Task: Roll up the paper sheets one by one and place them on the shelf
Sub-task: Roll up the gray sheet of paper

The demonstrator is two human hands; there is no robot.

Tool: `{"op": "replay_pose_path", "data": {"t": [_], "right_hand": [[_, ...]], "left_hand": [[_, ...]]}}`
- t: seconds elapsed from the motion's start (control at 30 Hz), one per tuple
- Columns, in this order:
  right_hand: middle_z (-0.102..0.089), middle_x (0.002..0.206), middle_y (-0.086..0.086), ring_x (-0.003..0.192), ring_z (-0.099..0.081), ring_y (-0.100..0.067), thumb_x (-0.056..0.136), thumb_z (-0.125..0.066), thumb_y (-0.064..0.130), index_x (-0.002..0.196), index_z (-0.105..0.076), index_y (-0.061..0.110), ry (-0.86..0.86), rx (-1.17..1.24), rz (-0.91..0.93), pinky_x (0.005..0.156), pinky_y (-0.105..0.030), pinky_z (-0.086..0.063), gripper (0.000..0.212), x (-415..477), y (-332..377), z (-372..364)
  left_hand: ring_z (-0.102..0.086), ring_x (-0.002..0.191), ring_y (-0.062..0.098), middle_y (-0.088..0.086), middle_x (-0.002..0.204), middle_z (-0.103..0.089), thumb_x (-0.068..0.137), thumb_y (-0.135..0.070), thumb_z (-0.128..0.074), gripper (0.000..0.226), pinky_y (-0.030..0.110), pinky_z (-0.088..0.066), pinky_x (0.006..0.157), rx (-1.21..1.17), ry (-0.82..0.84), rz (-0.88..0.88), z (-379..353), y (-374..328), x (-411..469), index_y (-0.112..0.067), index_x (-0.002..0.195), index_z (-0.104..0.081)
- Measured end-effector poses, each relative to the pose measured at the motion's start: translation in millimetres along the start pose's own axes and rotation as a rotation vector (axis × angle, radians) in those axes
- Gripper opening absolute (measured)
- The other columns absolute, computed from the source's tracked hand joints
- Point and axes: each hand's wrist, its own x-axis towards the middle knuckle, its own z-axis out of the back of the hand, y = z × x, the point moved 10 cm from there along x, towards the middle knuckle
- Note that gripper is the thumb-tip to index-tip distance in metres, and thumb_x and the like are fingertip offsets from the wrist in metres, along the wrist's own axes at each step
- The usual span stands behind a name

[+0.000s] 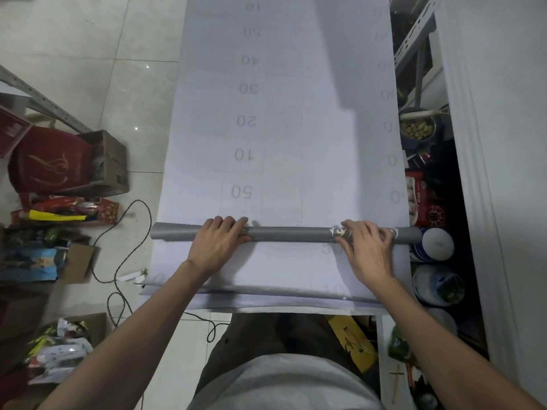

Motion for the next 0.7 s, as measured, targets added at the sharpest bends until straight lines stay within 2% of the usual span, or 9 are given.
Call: {"op": "replay_pose_path", "data": {"t": [0.1,0.17,0.27,0.33,0.4,0.5,0.57,0.63,0.7], "right_hand": [[-0.068,0.103,-0.002,0.102,-0.06,-0.025,0.096,-0.049,0.049,0.109,-0.064,0.022,-0.022,0.004,-0.006,0.088,-0.043,-0.034,0.033,-2,-1,2],[-0.065,0.116,-0.004,0.111,-0.056,-0.026,0.098,-0.044,0.049,0.113,-0.065,0.022,-0.037,-0.003,0.003,0.092,-0.044,-0.032,0.038,-6,1,2],[-0.056,0.134,-0.013,0.123,-0.051,-0.033,0.09,-0.059,0.055,0.127,-0.063,0.021,0.015,-0.011,0.003,0.098,-0.046,-0.027,0.051,-9,2,-5],[-0.054,0.134,-0.016,0.122,-0.049,-0.036,0.087,-0.06,0.06,0.135,-0.058,0.022,0.081,-0.04,0.011,0.098,-0.049,-0.03,0.061,-10,2,-12],[-0.058,0.129,-0.012,0.117,-0.05,-0.033,0.088,-0.056,0.059,0.137,-0.056,0.023,0.097,-0.043,0.013,0.097,-0.05,-0.032,0.061,-9,2,-13],[-0.066,0.115,-0.005,0.113,-0.055,-0.028,0.088,-0.059,0.056,0.127,-0.062,0.021,0.054,0.051,-0.038,0.094,-0.045,-0.028,0.053,-4,-7,-6],[-0.068,0.108,-0.003,0.111,-0.056,-0.025,0.089,-0.06,0.054,0.116,-0.064,0.022,0.029,0.115,-0.053,0.094,-0.043,-0.026,0.043,0,-10,-2],[-0.068,0.109,-0.002,0.11,-0.056,-0.025,0.091,-0.06,0.05,0.112,-0.066,0.021,0.019,0.107,-0.029,0.095,-0.045,-0.028,0.036,1,-7,-2],[-0.064,0.119,-0.006,0.115,-0.052,-0.028,0.093,-0.057,0.045,0.115,-0.068,0.02,0.005,0.09,-0.031,0.096,-0.048,-0.031,0.035,1,-6,-3]], "left_hand": [[-0.06,0.065,0.033,0.009,0.081,-0.064,0.099,-0.029,-0.051,0.024,0.041,-0.049,0.059,-0.018,-0.035,-0.021,5,-2,-3,-0.011,0.106,-0.064],[-0.064,0.082,0.036,0.014,0.099,-0.067,0.093,-0.018,-0.066,0.017,0.044,-0.052,0.073,0.023,-0.069,-0.034,5,-3,-6,-0.01,0.108,-0.067],[-0.061,0.1,0.037,0.017,0.115,-0.064,0.096,-0.039,-0.065,0.033,0.048,-0.048,0.087,0.064,-0.113,-0.031,8,-5,-8,-0.011,0.114,-0.069],[-0.059,0.096,0.036,0.017,0.113,-0.062,0.095,-0.054,-0.06,0.05,0.047,-0.047,0.084,0.075,-0.046,-0.023,0,-3,-9,-0.012,0.121,-0.066],[-0.059,0.089,0.034,0.013,0.106,-0.062,0.094,-0.053,-0.062,0.05,0.045,-0.048,0.078,0.078,0.003,0.006,-4,1,-9,-0.013,0.125,-0.064],[-0.059,0.075,0.032,0.008,0.091,-0.064,0.101,-0.045,-0.052,0.037,0.044,-0.048,0.073,0.071,-0.019,0.048,-3,4,-10,-0.012,0.113,-0.064],[-0.059,0.071,0.032,0.007,0.083,-0.064,0.107,-0.041,-0.039,0.038,0.043,-0.047,0.077,0.072,-0.068,0.04,1,3,-13,-0.013,0.101,-0.063],[-0.063,0.083,0.033,0.009,0.094,-0.066,0.109,-0.037,-0.034,0.039,0.046,-0.046,0.089,0.062,-0.086,0.035,0,3,-16,-0.012,0.103,-0.064],[-0.061,0.105,0.038,0.017,0.118,-0.063,0.107,-0.041,-0.039,0.042,0.052,-0.043,0.1,0.101,-0.061,0.058,-5,3,-17,-0.01,0.12,-0.063]]}}
